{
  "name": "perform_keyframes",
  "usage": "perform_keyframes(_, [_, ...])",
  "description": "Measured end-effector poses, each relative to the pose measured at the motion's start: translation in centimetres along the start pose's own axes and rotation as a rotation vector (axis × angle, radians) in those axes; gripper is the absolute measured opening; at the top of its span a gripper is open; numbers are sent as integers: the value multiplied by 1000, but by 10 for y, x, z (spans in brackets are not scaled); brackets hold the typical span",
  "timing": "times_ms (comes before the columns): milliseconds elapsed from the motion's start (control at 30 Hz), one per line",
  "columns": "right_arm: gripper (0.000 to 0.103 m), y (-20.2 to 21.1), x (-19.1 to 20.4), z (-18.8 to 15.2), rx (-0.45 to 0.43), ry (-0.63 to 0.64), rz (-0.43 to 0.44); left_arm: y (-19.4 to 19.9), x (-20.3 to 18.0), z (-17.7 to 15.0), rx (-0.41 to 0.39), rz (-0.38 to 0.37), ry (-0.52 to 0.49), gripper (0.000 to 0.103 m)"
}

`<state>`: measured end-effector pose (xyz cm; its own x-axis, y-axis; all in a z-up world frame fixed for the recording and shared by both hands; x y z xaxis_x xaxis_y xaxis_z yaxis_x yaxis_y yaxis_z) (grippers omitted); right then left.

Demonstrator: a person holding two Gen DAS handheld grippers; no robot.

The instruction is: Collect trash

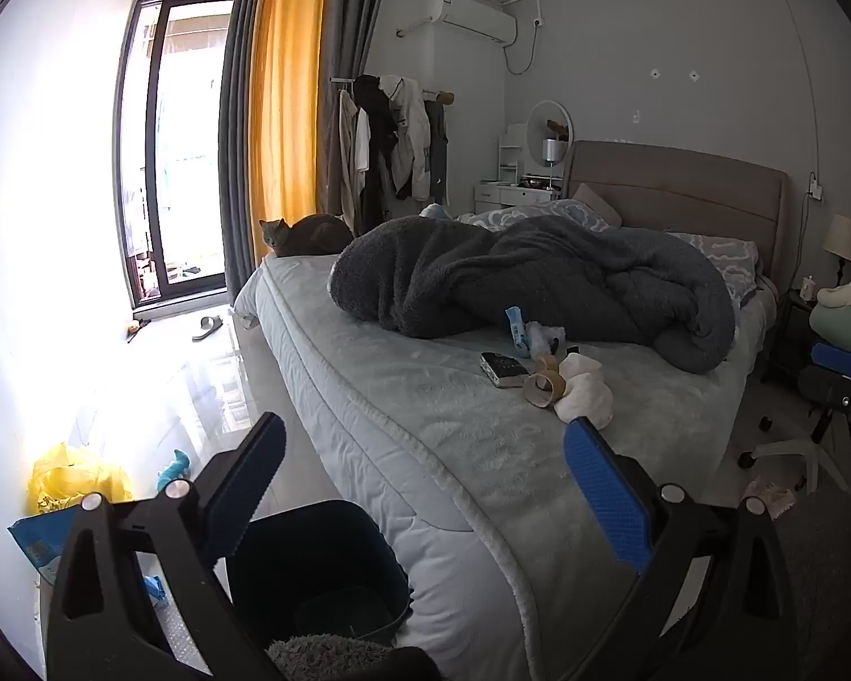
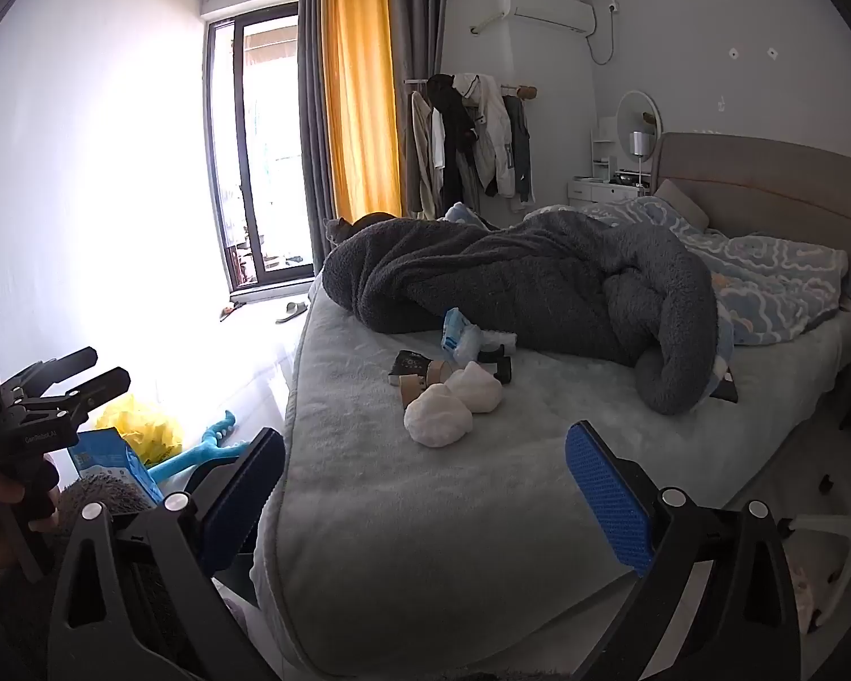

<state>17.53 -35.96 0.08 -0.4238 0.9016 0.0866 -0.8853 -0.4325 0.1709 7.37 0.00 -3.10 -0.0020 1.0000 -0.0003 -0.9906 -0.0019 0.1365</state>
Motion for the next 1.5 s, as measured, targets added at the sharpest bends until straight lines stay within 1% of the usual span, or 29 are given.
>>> perform_keyframes(1500, [100, -1, 0, 0, -8, 6, 0, 0, 0, 0, -2, 1, -3, 100])
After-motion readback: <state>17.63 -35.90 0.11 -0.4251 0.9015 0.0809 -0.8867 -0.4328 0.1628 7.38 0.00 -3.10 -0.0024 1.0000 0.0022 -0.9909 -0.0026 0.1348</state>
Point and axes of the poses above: each gripper's, at about its wrist camera, not at the fingertips, and y roughly against the way its jaws point, x to its left, z to its top, the point moved 8 cm from there along -y, roughly the way its jaws point, and after that the axes turned 15 degrees about -x, right-handed, at the moved point
